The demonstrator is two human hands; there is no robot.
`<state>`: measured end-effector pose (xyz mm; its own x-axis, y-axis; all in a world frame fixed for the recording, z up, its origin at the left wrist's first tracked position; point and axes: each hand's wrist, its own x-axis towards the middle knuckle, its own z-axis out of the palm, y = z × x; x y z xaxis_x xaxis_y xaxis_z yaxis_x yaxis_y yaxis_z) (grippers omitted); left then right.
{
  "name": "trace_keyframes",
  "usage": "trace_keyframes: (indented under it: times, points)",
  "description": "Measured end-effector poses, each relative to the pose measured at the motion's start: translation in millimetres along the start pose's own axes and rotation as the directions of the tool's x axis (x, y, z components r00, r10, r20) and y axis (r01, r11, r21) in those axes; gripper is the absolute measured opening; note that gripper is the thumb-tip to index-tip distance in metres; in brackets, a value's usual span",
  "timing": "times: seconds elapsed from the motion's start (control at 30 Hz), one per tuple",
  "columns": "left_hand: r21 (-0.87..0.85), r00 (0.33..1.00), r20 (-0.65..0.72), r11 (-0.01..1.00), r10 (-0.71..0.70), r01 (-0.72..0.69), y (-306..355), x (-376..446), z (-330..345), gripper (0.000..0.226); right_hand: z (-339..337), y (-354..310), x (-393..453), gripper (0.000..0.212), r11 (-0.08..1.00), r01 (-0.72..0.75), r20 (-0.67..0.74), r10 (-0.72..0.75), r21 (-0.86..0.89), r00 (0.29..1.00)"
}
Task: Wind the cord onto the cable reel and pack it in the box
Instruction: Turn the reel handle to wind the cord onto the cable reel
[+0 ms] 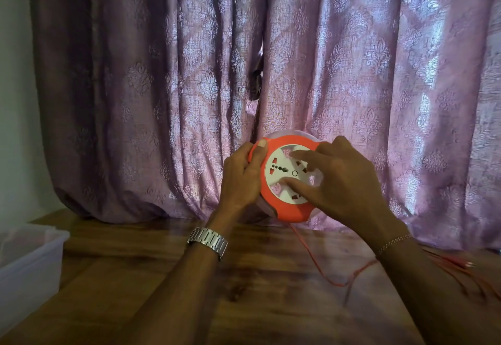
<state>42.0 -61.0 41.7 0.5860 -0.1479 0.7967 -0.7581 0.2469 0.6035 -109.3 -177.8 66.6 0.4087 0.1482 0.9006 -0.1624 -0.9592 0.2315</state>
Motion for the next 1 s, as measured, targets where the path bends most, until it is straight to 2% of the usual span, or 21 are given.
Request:
trace_keyframes:
  times: [0.1,0.23,0.33,0.6,0.7,0.83,0.93,1.0]
  points:
    - [0.011,1.000,-0.003,1.000,-0.007,0.007,0,2,-1,0.045,-6,4,2,0.015,0.987,0.105,0.062,-0.113,0.124,0.992]
    - [0.011,1.000,0.014,1.000,-0.003,0.003,-1,1,-1,0.049,-11,3,2,0.045,0.959,0.134,0.287,-0.206,0.251,0.936]
    - [0.011,1.000,0.022,1.000,0.001,-0.001,0,0,0,0.055,-13,-4,4,0.055,0.970,0.119,0.392,-0.196,0.212,0.899]
    - [0.055,1.000,0.023,0.998,-0.005,0.003,0,-2,2,0.053,-14,-4,3,0.053,0.980,0.165,0.317,-0.191,0.107,0.929]
    - [0.040,1.000,0.017,0.999,-0.015,0.014,0,-1,2,0.051,-13,-5,2,0.061,0.992,0.109,0.289,-0.123,0.066,0.949]
    - [0.032,1.000,0.014,0.999,-0.015,0.015,3,-1,3,0.050,-10,-8,0,0.054,0.999,0.010,0.194,-0.002,-0.038,0.981]
    - [0.041,1.000,0.001,0.999,-0.002,0.002,4,-2,2,0.052,-7,-9,0,0.060,0.993,-0.115,0.100,0.112,0.030,0.989]
    - [0.039,1.000,0.002,0.999,0.005,-0.005,5,-2,2,0.056,-6,-9,1,0.060,0.988,-0.139,0.053,0.136,0.069,0.989]
